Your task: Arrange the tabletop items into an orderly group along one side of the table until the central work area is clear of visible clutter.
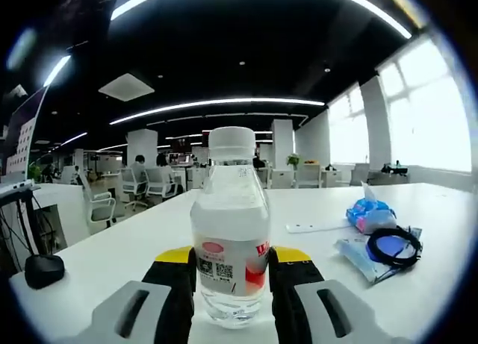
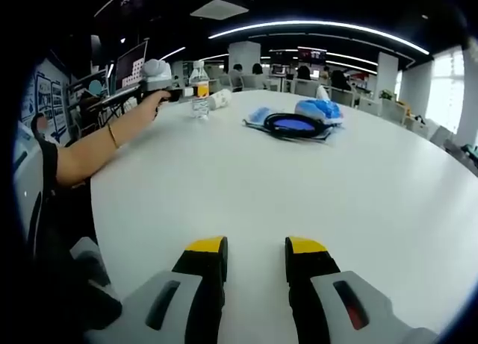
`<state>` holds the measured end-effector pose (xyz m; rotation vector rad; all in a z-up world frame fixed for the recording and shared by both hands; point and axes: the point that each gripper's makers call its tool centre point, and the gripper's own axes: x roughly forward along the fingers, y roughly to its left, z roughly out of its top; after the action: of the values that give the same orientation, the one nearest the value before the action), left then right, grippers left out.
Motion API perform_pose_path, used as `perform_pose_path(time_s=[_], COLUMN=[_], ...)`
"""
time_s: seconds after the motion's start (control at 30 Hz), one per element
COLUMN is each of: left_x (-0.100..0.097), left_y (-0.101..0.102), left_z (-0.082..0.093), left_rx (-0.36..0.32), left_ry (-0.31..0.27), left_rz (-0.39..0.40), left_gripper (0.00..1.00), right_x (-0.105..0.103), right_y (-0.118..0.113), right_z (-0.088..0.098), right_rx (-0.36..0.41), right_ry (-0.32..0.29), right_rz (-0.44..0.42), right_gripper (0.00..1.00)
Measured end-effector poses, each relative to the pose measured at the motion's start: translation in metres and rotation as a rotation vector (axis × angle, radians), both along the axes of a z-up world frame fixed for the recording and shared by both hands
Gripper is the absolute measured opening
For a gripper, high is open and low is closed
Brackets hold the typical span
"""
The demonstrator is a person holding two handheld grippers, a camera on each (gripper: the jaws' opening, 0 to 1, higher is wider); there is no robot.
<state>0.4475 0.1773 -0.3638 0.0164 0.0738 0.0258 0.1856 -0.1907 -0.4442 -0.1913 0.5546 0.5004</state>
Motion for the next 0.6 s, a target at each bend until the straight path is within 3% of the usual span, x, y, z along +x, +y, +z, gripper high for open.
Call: perform_pose_path(time_s=[0.3, 0.5, 0.6], left_x=[0.0052, 0.005, 0.0072], left_y=[0.0022, 0.0019, 0.0032], left_z=[0.0006, 0.0007, 0.0011], left_rx=[0.002, 0.007, 0.006], left_ry=[0.023, 0.023, 0.02], left_rz=[-0.168, -0.182, -0.336], left_gripper=[0.37, 0.37, 0.37], right_x=[0.0013, 0.0013, 0.0006], right_y=[0.0028, 0.0034, 0.0019], right_z=[0.0005, 0.0008, 0.0013], right_rx=[-0.006, -0.006, -0.023], right_ry=[-0.001, -0.001, 0.001], right_rz=[0.004, 0.006, -0.002], right_gripper=[0.28, 0.28, 0.28])
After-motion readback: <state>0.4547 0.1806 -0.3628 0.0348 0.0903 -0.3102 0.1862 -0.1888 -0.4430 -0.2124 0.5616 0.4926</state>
